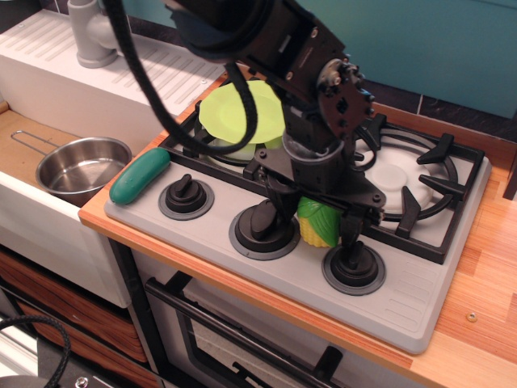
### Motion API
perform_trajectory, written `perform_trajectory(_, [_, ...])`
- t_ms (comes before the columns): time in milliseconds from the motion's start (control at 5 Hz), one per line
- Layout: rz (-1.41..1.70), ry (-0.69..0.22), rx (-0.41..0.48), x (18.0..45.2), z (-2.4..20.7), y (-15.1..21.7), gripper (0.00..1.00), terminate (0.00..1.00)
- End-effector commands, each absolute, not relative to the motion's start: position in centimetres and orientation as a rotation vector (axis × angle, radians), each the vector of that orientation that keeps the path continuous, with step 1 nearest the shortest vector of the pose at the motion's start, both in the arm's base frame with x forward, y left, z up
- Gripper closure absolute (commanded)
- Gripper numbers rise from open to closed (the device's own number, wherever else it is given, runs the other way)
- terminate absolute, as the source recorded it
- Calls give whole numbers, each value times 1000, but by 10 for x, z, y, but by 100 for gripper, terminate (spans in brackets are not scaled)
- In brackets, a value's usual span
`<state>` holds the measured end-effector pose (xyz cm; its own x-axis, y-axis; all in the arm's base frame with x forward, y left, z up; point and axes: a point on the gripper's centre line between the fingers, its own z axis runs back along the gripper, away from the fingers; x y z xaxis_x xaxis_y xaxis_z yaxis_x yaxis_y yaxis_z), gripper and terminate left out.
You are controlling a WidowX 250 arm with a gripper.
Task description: Put corncob on plate and cucumber in pot or pan in sink
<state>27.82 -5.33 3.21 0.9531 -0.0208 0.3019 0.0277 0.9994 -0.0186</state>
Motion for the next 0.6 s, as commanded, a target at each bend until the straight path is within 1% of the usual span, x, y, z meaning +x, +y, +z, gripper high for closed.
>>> perform_trajectory(0, [-39, -351, -20, 285, 29, -53, 100, 0])
perform_trajectory(200, [-32, -344, -15, 283, 32, -55, 100, 0])
perform_trajectory(400, [-16, -310, -5, 277, 44, -58, 100, 0])
